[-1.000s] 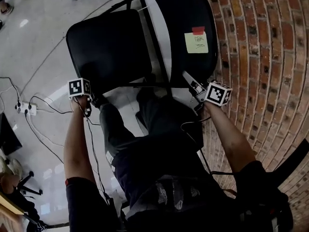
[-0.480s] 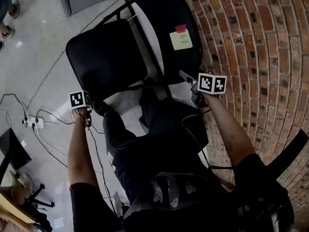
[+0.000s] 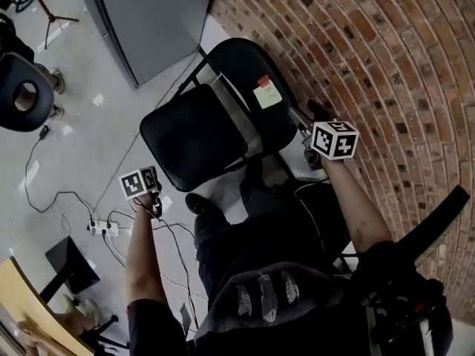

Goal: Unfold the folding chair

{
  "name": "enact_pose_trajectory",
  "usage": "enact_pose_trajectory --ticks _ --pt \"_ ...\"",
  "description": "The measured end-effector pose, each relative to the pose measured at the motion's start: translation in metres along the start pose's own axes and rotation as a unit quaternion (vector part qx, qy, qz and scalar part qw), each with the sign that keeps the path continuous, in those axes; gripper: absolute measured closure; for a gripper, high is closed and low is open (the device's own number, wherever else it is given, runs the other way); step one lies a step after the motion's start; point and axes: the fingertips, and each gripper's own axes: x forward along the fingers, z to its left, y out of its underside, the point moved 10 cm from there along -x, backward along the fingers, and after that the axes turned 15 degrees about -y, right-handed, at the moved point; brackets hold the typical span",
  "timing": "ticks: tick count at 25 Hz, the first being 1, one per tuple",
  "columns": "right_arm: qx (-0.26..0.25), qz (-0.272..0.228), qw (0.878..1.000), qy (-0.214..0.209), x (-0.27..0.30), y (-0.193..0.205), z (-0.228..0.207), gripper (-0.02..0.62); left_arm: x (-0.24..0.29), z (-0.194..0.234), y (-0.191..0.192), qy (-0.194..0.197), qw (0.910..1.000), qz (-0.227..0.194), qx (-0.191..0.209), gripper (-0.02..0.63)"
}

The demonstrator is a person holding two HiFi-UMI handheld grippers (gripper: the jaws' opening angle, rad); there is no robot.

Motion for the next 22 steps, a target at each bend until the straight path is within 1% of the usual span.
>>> enact_pose_trajectory --ticks 1,2,3,4,5,6,7,9,10,11,14,15,16,19,21,22 --pt "-0.005 -0.009 1.000 -0.026 0.003 -0.009 0.011 0.353 -0.015 -0.008 -0.017 0.016 0.9997 -0.018 0.005 0.603" --pt "-0.010 -0.015 0.998 -0.055 0.008 -0.017 0.022 0.431 -0.031 -0.018 -0.039 0.026 0.9984 -0.046 0.019 0.603" --pt "-0.018 -0.017 0.996 -0.083 0.014 -0.025 0.034 0.515 -0.051 -0.030 -0.065 0.028 0.9953 -0.083 0.042 0.603" --pt "-0.030 -0.013 0.993 -0.110 0.019 -0.033 0.045 0.593 -0.075 -0.045 -0.090 0.026 0.9890 -0.127 0.070 0.604" --pt "-0.046 -0.006 0.990 -0.133 0.024 -0.040 0.056 0.594 -0.100 -0.060 -0.114 0.025 0.9796 -0.175 0.096 0.604" --pt "-0.060 -0.002 0.986 -0.153 0.029 -0.047 0.067 0.594 -0.126 -0.075 -0.135 0.031 0.9687 -0.220 0.110 0.604" --pt "-0.067 -0.005 0.983 -0.172 0.033 -0.054 0.076 0.594 -0.151 -0.088 -0.153 0.051 0.9587 -0.259 0.107 0.604" --pt "-0.053 -0.033 0.975 -0.212 0.038 -0.070 0.091 0.594 -0.194 -0.107 -0.182 0.116 0.9411 -0.312 0.059 0.604" --pt "-0.045 -0.048 0.971 -0.231 0.036 -0.077 0.097 0.594 -0.213 -0.118 -0.190 0.140 0.9314 -0.334 0.039 0.606" --pt "-0.046 -0.058 0.966 -0.248 0.033 -0.083 0.101 0.594 -0.231 -0.131 -0.195 0.146 0.9219 -0.357 0.036 0.606" --pt "-0.077 -0.074 0.950 -0.295 0.030 -0.101 0.110 0.594 -0.284 -0.167 -0.199 0.112 0.8943 -0.424 0.087 0.604" --pt "-0.083 -0.086 0.943 -0.311 0.031 -0.108 0.112 0.594 -0.298 -0.175 -0.198 0.108 0.8882 -0.436 0.095 0.604" --pt "-0.086 -0.100 0.936 -0.326 0.030 -0.115 0.114 0.594 -0.309 -0.183 -0.195 0.108 0.8856 -0.442 0.094 0.604" --pt "-0.101 -0.130 0.916 -0.367 0.017 -0.131 0.117 0.594 -0.328 -0.206 -0.174 0.107 0.8874 -0.442 0.077 0.606" --pt "-0.110 -0.143 0.901 -0.395 0.005 -0.139 0.119 0.594 -0.340 -0.222 -0.156 0.108 0.8854 -0.446 0.072 0.606" --pt "-0.114 -0.147 0.894 -0.406 -0.001 -0.143 0.118 0.594 -0.345 -0.231 -0.148 0.115 0.8840 -0.447 0.073 0.604"
